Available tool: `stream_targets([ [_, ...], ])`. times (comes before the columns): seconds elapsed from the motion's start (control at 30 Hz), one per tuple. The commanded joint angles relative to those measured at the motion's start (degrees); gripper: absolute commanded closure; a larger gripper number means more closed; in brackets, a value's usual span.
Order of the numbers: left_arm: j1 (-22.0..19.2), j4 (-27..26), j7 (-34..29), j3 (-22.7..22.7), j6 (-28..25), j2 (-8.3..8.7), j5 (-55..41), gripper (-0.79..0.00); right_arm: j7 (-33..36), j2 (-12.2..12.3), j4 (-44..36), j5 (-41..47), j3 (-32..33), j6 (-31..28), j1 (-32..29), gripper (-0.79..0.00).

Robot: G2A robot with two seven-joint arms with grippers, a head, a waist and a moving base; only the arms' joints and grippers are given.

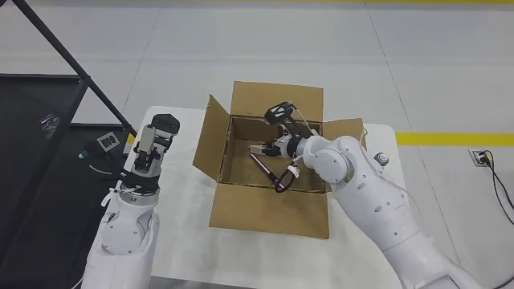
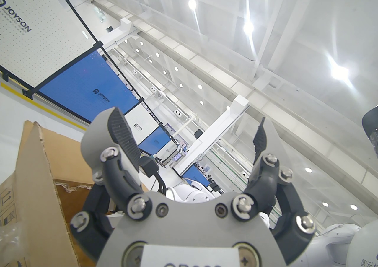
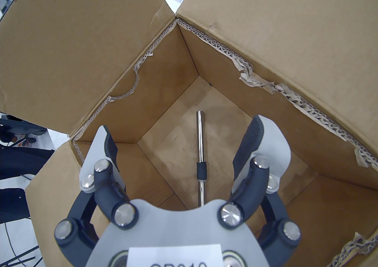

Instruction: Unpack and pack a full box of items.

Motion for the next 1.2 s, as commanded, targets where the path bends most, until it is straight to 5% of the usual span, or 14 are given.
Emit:
stream_targets([
  [0.0,0.0,0.0,0.0,0.0,0.0,0.0,0.0,-0.785,3.11,-0.33,-0.81,-4.14,-2.34,3.11,0.24,-0.785],
  [0.13,0.0,0.0,0.0,0.0,0.0,0.0,0.0,-0.785,16.21,-2.73,-0.93,-11.75,-10.57,10.4,4.54,-0.785],
  [0.33,0.0,0.0,0.0,0.0,0.0,0.0,0.0,-0.785,25.08,-7.54,8.11,-13.02,-18.4,14.23,11.13,-0.785],
  [0.63,0.0,0.0,0.0,0.0,0.0,0.0,0.0,-0.785,21.64,-15.26,28.36,-6.09,-22.99,10.72,15.9,-0.785],
  [1.0,0.78,-1.22,1.75,-1.28,1.11,0.21,0.65,-0.785,15.97,-20.75,41.83,-3.29,-23.99,7.27,17.41,-0.388],
  [1.17,1.07,-1.37,4.63,-2.02,1.84,0.3,2.61,-0.785,13.68,-22.24,44.52,-3.5,-24.02,9.3,17.68,-0.366],
])
